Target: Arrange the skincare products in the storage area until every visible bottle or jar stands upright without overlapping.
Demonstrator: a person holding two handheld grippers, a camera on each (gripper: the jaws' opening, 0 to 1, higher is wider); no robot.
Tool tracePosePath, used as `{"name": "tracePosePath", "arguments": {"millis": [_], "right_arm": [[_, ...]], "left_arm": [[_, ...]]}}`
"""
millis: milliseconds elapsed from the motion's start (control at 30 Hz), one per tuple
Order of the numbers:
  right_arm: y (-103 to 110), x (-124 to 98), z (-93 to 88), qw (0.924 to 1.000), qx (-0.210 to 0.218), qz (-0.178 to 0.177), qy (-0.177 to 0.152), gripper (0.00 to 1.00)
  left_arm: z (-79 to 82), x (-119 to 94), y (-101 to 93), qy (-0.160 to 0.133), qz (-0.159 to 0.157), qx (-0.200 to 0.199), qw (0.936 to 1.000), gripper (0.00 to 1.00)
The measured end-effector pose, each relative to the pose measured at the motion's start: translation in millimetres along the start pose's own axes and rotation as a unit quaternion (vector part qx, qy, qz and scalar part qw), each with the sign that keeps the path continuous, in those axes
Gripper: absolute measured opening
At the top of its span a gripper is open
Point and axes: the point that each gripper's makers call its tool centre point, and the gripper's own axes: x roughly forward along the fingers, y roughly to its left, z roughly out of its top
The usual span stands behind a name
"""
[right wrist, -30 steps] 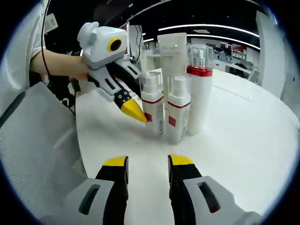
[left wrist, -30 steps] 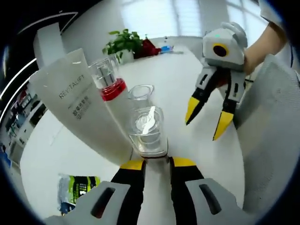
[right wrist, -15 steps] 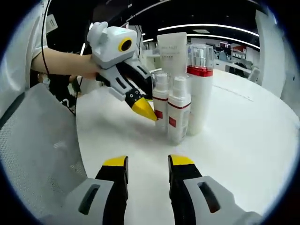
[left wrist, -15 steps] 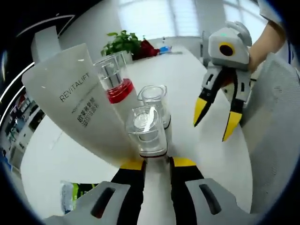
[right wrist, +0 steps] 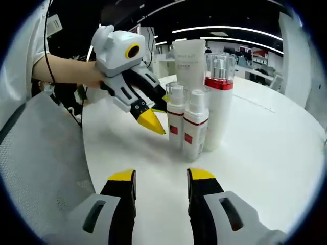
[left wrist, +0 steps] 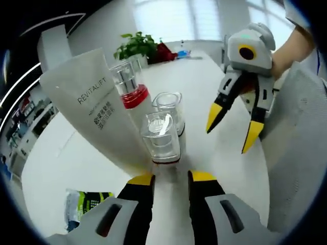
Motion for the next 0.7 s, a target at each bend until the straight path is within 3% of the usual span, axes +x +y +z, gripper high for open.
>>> {"name": "tracePosePath", "arguments": {"millis": [367, 700], "right_arm": [[6, -6, 13.0, 0.9999, -0.001, -0.015, -0.002, 0.52], [5, -14, 25.6, 0.9995, -0.009, -0.03, 0.002, 0.68]], "left_arm": [[-17.6, -27, -1.1, 0.003, 0.022, -0.055, 0.9982, 0.36], [-31.1, -61, -7.7, -0.002, 0.052, -0.147, 0.9878, 0.42]]}}
